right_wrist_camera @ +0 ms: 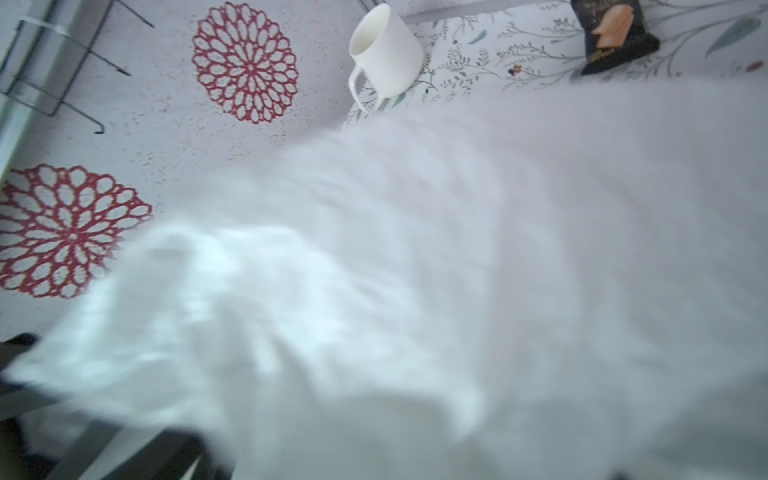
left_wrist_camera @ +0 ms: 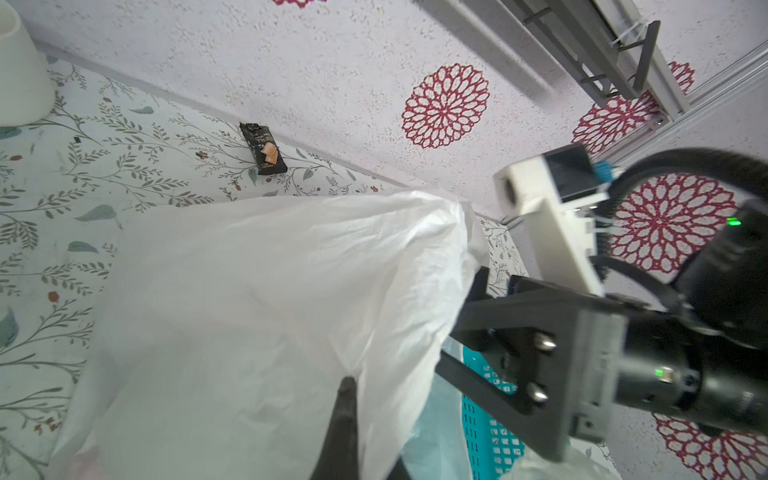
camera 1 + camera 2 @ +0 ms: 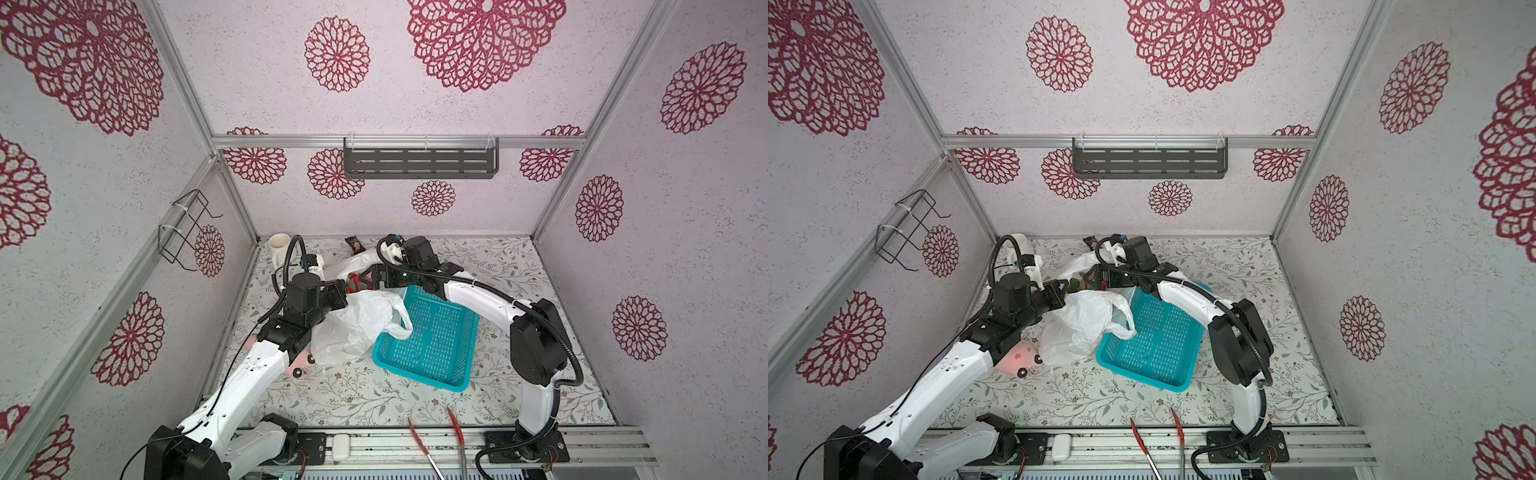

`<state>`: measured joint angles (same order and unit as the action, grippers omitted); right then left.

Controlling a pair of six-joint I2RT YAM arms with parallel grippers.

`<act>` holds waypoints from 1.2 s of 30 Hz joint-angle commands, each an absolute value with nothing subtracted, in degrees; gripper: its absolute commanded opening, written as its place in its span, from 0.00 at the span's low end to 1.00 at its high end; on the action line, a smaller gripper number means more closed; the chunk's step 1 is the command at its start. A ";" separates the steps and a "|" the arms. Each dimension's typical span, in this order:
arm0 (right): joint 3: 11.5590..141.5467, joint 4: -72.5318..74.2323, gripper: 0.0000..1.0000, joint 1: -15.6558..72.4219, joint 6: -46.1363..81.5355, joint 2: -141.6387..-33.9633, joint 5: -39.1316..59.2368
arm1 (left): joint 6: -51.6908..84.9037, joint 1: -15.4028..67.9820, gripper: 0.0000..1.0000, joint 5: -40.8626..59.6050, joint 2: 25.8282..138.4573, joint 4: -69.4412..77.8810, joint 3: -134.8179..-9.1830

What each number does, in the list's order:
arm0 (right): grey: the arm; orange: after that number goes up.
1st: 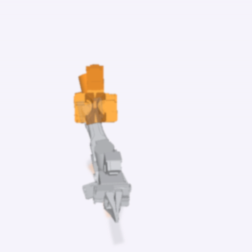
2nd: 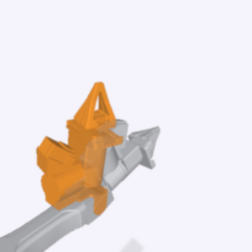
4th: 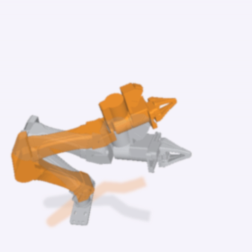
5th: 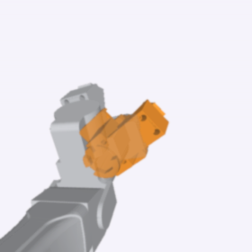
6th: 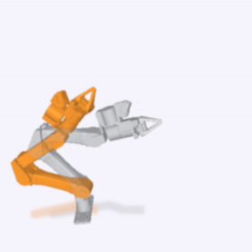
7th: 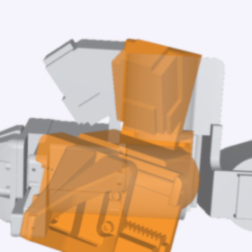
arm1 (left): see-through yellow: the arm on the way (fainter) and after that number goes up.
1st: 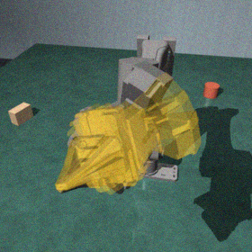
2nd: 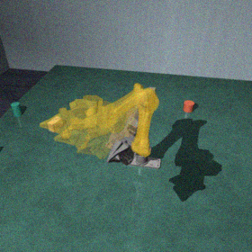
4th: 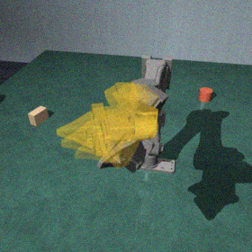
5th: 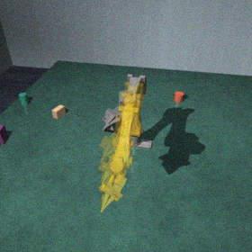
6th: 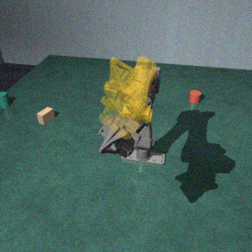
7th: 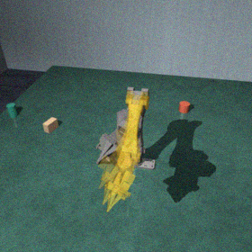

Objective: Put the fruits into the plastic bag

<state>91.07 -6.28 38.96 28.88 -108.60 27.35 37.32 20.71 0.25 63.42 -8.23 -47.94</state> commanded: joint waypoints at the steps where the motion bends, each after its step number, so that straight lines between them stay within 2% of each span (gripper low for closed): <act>1: 91.81 -5.97 0.99 39.04 25.46 -102.72 29.58 | 37.92 19.99 0.00 -1.37 64.22 -7.34 -48.21; 8: 88.10 -7.74 0.99 37.26 23.93 -95.54 25.33 | 38.55 19.71 0.00 -3.17 66.63 -7.82 -48.49; 12: 82.63 -8.93 0.99 34.16 24.70 -88.67 15.51 | 37.12 19.69 0.00 -2.00 68.74 -7.74 -49.86; 13: 80.51 -8.39 0.99 33.05 25.16 -86.75 12.60 | 36.87 19.78 0.05 -1.36 69.30 -7.87 -50.30; 16: 73.01 -7.33 0.99 29.40 26.28 -79.32 0.44 | 36.14 20.05 0.43 0.43 70.37 -6.29 -50.89; 17: 70.80 -8.14 0.99 28.56 26.21 -77.07 -6.87 | 36.35 20.04 0.66 0.70 70.49 -5.43 -50.87; 18: 69.05 -9.45 0.99 27.76 25.76 -75.26 -13.29 | 36.42 20.15 0.99 0.71 70.32 -4.54 -50.80; 21: 64.25 -12.31 0.99 25.90 23.79 -71.21 -29.13 | 35.86 20.58 0.98 -0.48 67.86 -0.87 -49.66; 26: 51.66 -5.25 0.99 22.96 17.74 -64.56 -45.43 | 31.83 22.37 0.98 -6.67 56.53 9.97 -42.68; 28: 45.69 1.33 0.99 21.60 14.51 -62.25 -48.06 | 31.01 22.19 0.98 -14.27 51.98 10.97 -40.28; 31: 36.33 11.20 0.99 19.97 11.50 -60.39 -50.02 | 33.04 19.58 0.98 -29.79 47.52 2.74 -39.53; 36: 24.79 24.67 0.99 18.80 10.73 -64.28 -53.28 | 41.63 5.20 0.98 -40.08 50.58 -14.07 -39.85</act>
<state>27.66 12.10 19.29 13.47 -62.50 -46.96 36.47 10.46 -27.88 47.33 -1.61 -40.42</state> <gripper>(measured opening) 0.989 0.977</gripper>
